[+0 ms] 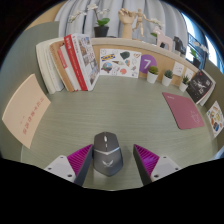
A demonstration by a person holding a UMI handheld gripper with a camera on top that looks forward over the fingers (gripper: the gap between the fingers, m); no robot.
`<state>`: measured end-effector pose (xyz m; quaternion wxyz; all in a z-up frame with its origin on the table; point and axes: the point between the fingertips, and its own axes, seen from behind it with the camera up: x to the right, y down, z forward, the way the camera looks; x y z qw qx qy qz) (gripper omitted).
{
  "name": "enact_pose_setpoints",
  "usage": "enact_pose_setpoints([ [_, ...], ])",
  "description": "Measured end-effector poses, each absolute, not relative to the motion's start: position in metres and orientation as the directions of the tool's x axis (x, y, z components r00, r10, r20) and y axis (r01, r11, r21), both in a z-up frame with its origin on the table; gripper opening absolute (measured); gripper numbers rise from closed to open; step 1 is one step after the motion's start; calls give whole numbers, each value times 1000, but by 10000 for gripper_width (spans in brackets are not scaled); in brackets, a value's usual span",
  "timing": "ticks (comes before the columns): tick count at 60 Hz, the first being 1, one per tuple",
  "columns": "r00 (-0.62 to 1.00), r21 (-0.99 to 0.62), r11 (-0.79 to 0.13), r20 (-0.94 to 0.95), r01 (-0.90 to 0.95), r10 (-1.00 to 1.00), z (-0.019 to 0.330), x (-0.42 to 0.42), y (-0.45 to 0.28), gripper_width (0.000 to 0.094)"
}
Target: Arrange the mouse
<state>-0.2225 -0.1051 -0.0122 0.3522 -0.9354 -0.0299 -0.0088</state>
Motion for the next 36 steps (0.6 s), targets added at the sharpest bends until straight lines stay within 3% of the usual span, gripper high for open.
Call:
enact_pose_setpoints([
  [16, 1000, -641, -768, -5, 3, 8, -14, -213, -84, 743],
  [36, 997, -623, -778, -43, -76, -63, -16, -210, -85, 404],
])
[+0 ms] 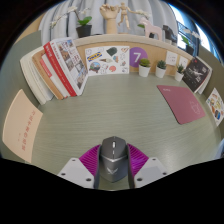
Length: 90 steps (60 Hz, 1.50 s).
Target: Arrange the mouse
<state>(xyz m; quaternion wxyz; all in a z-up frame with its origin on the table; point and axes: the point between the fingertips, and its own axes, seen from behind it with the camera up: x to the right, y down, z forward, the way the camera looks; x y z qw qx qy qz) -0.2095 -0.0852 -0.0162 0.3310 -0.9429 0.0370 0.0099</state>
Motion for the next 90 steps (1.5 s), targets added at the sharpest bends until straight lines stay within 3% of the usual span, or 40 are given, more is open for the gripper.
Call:
enact_pose_setpoints([
  [4, 997, -614, -786, -54, -74, -51, -17, -209, -86, 329],
  [8, 997, -607, -792, -65, -68, -36, -17, -209, -87, 327],
  [9, 997, -605, -793, -72, -69, -31, -16, -209, -87, 281],
  [21, 991, -593, -805, -114, -9, 73, 0, -207, -81, 278],
  [28, 982, -703, -711, -127, 11, 141, 77, -181, -39, 278],
  [40, 989, -889, -456, -24, 46, 146, 241, -65, 51, 280],
  [45, 992, -928, -369, 10, 57, 128, 286, -11, 75, 279],
  [49, 995, -945, -323, 17, 49, 102, 301, 29, 90, 280],
  [56, 997, -929, -364, 49, 66, 55, 268, 93, 107, 276],
  [76, 996, -723, -685, 58, 92, 73, 38, 140, 93, 279],
  [90, 997, -687, -723, 30, 69, 66, -10, 140, 84, 327],
])
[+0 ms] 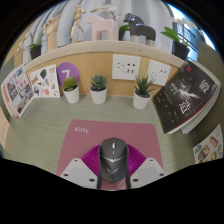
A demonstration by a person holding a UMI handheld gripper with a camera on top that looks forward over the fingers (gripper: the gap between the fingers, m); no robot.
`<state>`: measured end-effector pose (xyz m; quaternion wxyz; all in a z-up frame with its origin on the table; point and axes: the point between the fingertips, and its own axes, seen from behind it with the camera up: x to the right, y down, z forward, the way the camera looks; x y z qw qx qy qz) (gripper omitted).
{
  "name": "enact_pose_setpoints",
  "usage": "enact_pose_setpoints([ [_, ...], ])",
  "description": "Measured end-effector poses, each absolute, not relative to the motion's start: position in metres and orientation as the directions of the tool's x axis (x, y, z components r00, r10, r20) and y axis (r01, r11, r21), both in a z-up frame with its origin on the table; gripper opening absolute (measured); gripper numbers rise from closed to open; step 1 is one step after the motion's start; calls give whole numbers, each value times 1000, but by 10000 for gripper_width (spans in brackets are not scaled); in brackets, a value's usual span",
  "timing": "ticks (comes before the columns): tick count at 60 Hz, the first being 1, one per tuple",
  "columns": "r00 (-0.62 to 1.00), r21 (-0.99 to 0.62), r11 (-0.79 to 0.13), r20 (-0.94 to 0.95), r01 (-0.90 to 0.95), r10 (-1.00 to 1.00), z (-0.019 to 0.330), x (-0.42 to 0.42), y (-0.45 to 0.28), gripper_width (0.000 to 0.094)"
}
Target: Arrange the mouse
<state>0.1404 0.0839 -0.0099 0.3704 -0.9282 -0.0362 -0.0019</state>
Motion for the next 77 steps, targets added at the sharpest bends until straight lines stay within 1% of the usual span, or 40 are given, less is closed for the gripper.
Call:
enact_pose_setpoints([
  [1, 997, -689, -721, 28, 66, 65, -10, 140, 84, 328],
  [6, 997, -692, -718, 29, 74, 75, -11, 141, 84, 422],
  [12, 998, -693, -719, 9, 46, 55, -12, 142, 85, 506],
  [13, 999, -693, -720, 11, 42, 48, -12, 144, 85, 536],
  [15, 999, -690, -722, 23, 44, 39, -11, 147, 84, 629],
  [16, 999, -687, -725, 29, 47, 38, -10, 148, 82, 690],
  [17, 999, -683, -729, 30, 49, 39, -10, 148, 81, 773],
  [19, 999, -677, -734, 26, 50, 44, -7, 147, 78, 864],
  [20, 999, -677, -734, 20, 50, 50, -4, 144, 77, 873],
  [25, 998, -682, -729, 12, 56, 66, 19, 139, 72, 859],
  [30, 998, -689, -722, 19, 62, 67, 54, 138, 65, 857],
  [35, 997, -702, -710, 7, 61, 79, 103, 132, 55, 859],
  [44, 999, -778, -628, 6, 35, 49, 202, 133, 44, 857],
  [49, 999, -809, -588, -16, 12, 42, 244, 133, 37, 859],
  [53, 999, -831, -556, -32, -6, 37, 270, 132, 32, 860],
  [58, 998, -846, -532, -60, -40, 21, 291, 131, 25, 858],
  [63, 998, -849, -527, -55, -35, 21, 301, 131, 17, 853],
  [77, 999, -840, -542, -38, -11, 38, 303, 130, -1, 846],
])
